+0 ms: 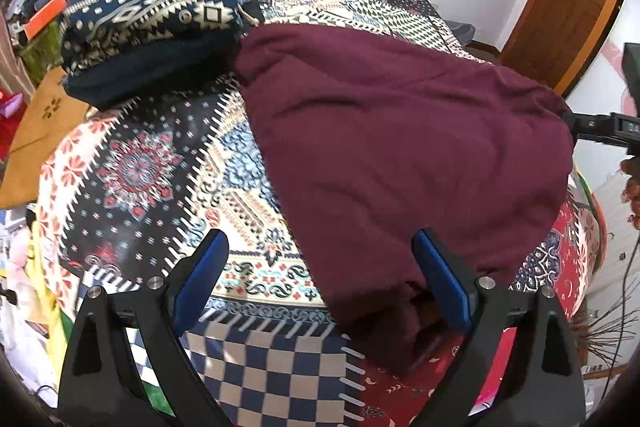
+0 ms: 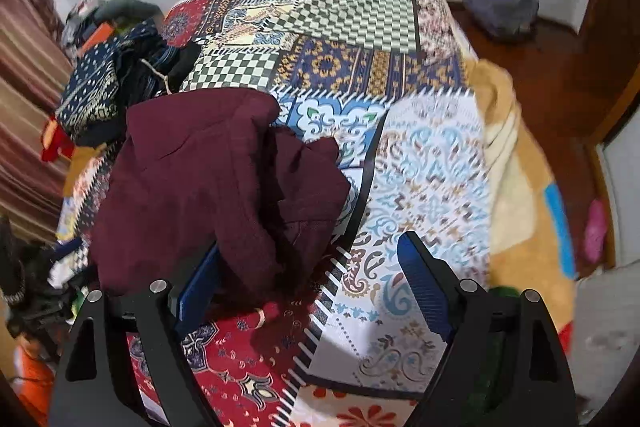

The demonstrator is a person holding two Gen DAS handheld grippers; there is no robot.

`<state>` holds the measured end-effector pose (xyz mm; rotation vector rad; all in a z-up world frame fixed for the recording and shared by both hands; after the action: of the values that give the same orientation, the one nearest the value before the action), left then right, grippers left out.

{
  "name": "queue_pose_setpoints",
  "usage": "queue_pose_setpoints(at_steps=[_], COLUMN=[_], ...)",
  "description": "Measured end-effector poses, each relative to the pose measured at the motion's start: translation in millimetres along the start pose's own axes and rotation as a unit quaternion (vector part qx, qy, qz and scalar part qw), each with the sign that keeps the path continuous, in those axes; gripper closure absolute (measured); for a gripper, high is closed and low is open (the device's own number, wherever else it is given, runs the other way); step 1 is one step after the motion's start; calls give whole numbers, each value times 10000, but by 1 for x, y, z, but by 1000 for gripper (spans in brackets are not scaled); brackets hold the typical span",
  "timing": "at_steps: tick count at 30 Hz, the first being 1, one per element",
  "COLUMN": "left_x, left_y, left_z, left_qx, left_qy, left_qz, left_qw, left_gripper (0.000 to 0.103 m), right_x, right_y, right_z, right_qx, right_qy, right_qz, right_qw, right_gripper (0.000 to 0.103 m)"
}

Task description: Fold large clothes

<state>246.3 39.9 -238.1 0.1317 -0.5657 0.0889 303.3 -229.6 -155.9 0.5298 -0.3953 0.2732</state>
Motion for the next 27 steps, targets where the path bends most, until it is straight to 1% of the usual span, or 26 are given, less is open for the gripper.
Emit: queue_pose_setpoints(at_steps=[2,3,6,8,11,13,14,16,18,21,22,25,27], left_x=[9,14,27,36,44,46,45,42,36,29,27,28,30], left_y=[6,11,26,36,46,49,51,50,46,38,36,32,27], left_z=[3,4,2,-3,-13,-21,-27,-37,-51,-69,-72,-82,-89], left_qx=[117,199,349,361,250,-11,-189,-555,-984,-1305,-1379,-1687,-1890], left_qy=[-48,-94,-165,-124,40,216,345,637,1016,1369,1424,1608,1717], left_qz=[108,188,415,600,816,1015,1185,1443,1638,1754,1808,2031,2098], left_qw=[9999,9996,9984,9975,9963,9946,9922,9859,9763,9662,9633,9510,9438], left_gripper=[9,9,9,9,9,9,9,9,9,9,9,9,9], right_x=[5,7,17,24,31,33,32,29,22,16,13,8,9], right_y=[6,8,15,20,22,18,15,6,-6,-16,-20,-30,-30], right_z=[8,11,17,16,4,-8,-16,-29,-42,-48,-51,-59,-62], right_qx=[-3,42,175,359,623,679,715,808,944,1213,1369,1717,1830], right_qy=[-27,-46,-76,-48,101,258,363,563,781,857,937,1098,1125], right_qz=[124,156,245,300,223,116,34,-178,-473,-800,-973,-1382,-1407], right_qw=[9999,9999,9995,9989,9978,9973,9968,9950,9913,9857,9813,9692,9665], right_gripper=[20,18,18,18,18,18,18,18,18,14,14,11,11])
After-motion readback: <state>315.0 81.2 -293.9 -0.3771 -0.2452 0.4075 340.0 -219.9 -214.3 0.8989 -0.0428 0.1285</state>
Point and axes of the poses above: each gripper's, at about its wrist camera, not at the fingertips, and z roughly against the way its jaws point, y to its left, x to its top, the point moved 5 cm from there along -z, roughly the way its jaws point, and after that the axes turned 13 degrees about x, right-handed, at the moved point
